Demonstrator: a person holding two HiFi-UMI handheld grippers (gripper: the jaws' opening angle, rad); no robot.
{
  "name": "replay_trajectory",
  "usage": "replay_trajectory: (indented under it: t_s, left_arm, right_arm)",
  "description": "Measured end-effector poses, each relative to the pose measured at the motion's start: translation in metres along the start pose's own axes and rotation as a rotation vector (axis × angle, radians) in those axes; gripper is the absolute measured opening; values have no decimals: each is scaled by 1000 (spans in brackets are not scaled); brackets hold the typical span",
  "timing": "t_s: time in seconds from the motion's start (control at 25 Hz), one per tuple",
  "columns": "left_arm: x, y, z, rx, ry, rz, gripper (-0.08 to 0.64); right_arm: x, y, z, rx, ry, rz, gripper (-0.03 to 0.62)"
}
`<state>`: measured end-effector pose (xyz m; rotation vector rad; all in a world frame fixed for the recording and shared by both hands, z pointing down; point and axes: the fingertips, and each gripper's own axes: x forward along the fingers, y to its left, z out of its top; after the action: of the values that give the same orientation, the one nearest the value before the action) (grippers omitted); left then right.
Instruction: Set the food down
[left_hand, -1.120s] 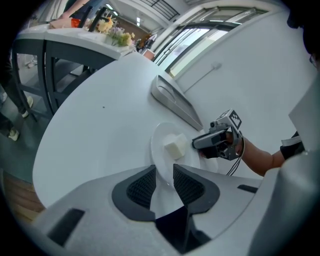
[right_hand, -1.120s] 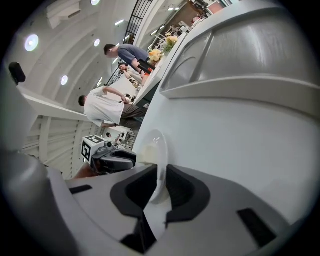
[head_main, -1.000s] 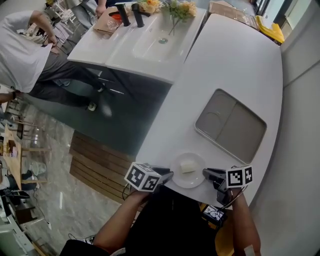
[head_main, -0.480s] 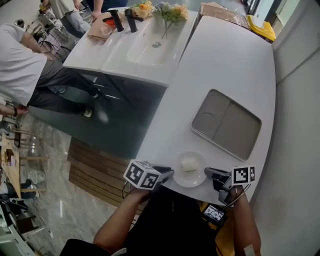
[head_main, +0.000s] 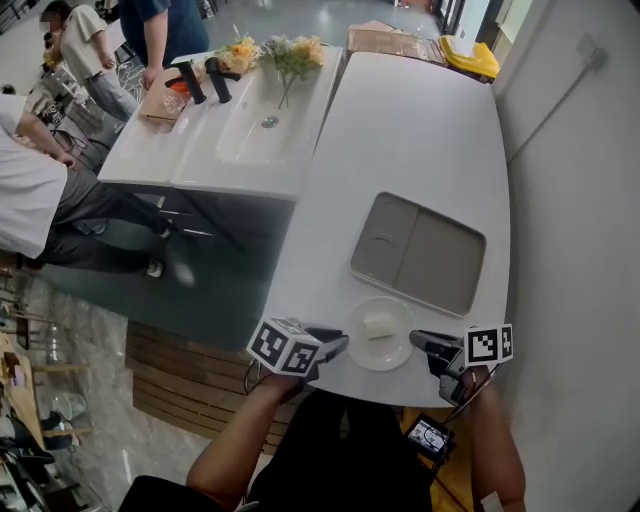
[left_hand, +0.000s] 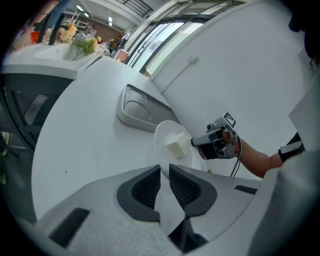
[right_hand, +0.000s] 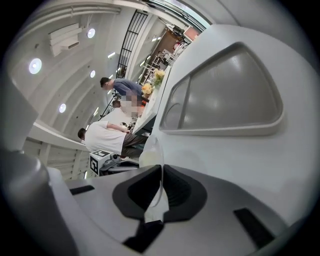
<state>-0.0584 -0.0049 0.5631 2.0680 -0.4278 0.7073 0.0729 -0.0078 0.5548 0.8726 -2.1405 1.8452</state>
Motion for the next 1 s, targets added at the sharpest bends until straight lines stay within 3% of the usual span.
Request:
replay_trajectory:
  t_s: [0.24,0.6,1.0]
  left_arm:
    - [28,-18,45,58,13,-7,52]
    - [84,-27,121,98,1,48,52]
    - [125,2,167,103,20,126,52]
  right_arm:
    - [-38,-13,34,-14,-70,-26,15]
    - [-80,-57,104,-30,-130,-37,15]
    - [-76,-97,158,-45,-136,-62,15]
